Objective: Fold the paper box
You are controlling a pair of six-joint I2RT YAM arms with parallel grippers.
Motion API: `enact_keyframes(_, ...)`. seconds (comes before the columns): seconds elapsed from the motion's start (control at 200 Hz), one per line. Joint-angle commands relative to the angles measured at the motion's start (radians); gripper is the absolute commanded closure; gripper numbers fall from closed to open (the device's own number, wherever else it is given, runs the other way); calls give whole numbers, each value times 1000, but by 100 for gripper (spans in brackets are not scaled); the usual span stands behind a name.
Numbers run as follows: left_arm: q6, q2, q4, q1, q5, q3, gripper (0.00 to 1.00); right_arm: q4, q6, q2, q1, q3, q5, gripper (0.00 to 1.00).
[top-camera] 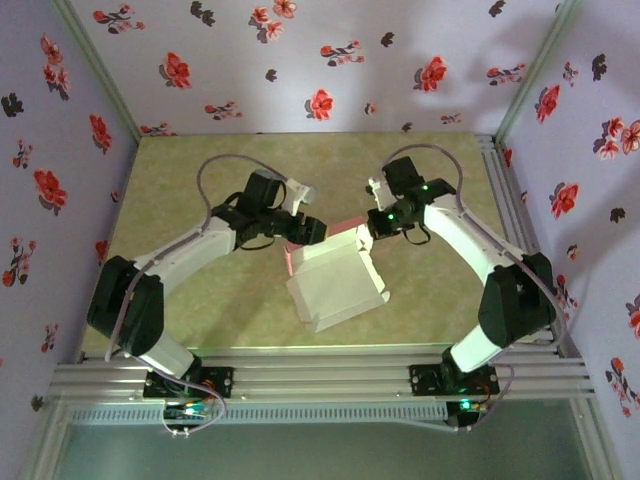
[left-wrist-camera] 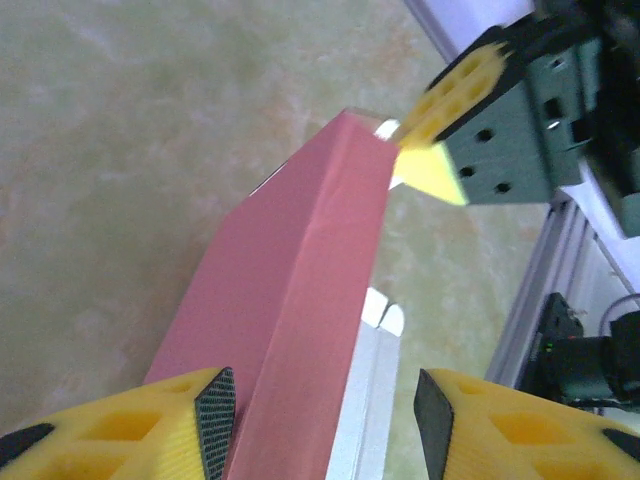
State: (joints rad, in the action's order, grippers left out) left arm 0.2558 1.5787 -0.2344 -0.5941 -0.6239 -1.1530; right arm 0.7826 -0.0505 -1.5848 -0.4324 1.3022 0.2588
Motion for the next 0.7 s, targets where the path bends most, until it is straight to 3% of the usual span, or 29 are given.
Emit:
enact_keyframes(0.0, -69, 56, -76, 10, -110, -70, 47, -17, 39, -32, -24, 35, 46, 99)
enact_keyframes(0.3, -105, 130, -120, 10, -71, -139, 47, -29, 51, -75, -60, 61, 68, 98)
enact_keyframes(0.695, -147, 164, -146, 10, 6, -150, 48, -17, 70, -90, -89, 72, 29, 88)
